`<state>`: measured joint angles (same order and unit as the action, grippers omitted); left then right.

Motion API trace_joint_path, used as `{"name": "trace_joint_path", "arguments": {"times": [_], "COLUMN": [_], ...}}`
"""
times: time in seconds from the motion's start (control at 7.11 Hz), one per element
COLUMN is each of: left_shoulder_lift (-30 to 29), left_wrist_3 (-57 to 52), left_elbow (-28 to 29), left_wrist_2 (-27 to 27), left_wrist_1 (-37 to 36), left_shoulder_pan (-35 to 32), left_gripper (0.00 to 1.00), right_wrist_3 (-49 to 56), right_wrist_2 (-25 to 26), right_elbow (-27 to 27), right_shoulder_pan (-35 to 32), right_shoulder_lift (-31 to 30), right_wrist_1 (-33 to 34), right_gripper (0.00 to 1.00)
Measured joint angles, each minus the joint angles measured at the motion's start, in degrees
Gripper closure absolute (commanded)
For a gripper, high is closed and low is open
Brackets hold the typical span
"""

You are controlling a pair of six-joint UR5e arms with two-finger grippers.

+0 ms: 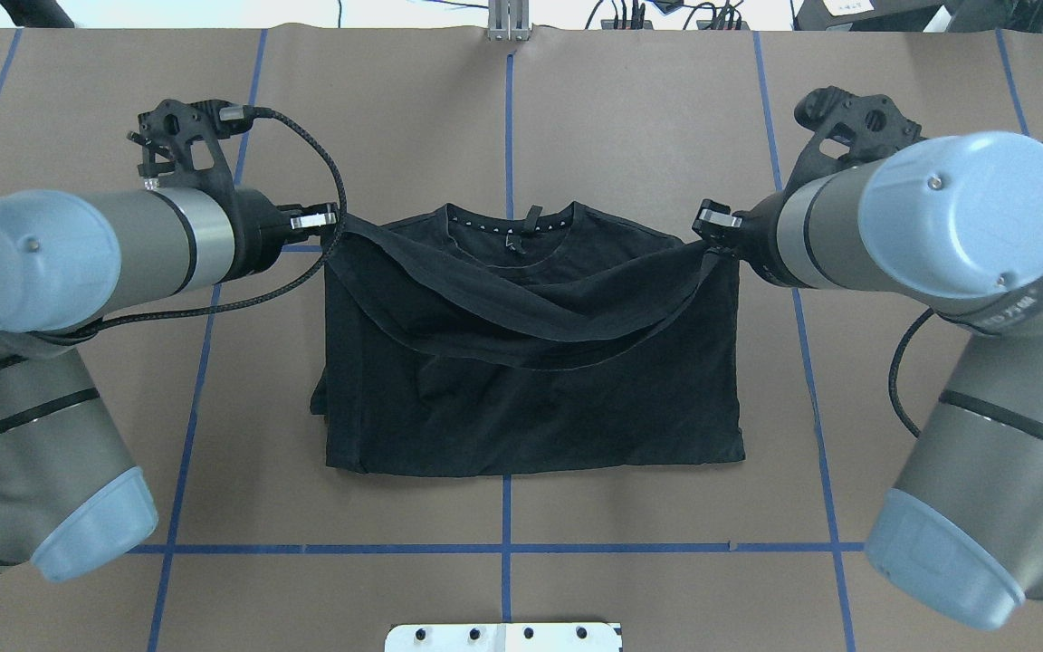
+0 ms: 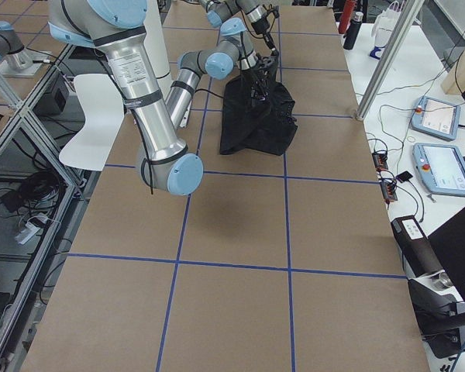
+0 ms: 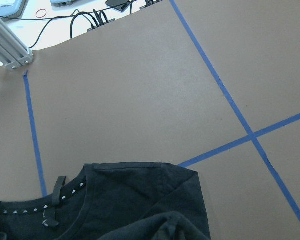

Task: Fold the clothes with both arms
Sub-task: 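Lift the hem with both grippers and fold it toward the collar, then lay the hem down near the collar and open both grippers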

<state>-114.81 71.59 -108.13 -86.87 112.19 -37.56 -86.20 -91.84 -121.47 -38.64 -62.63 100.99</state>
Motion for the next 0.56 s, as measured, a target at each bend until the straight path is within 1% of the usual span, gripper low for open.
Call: {"name": "trace_joint_path", "arguments": {"times": [0.14, 0.42, 0.56], "left_shoulder_lift": [-1.38, -3.32, -3.78], "left_wrist_3": [-0.09, -2.38, -3.96], "left_elbow": [4.01, 10.29, 12.33], "left_wrist_2": [0.73, 1.8, 1.95], "left_wrist_1": [1.19, 3.41, 4.06], "left_shoulder_pan": [-0.55, -0.84, -0.87], "left_gripper": [1.0, 1.0, 1.0], "right_wrist_3": [0.93, 1.54, 1.68], "right_wrist_2": [-0.03, 0.06, 0.13], "right_elbow": [3.6, 13.13, 17.4], "right_shoulder_pan": [-1.17, -2.11, -2.27], "right_shoulder_lift": [0.72, 1.34, 1.57], "right_wrist_1": [-1.84, -10.94, -14.4], "right_gripper": [1.0, 1.0, 1.0]}}
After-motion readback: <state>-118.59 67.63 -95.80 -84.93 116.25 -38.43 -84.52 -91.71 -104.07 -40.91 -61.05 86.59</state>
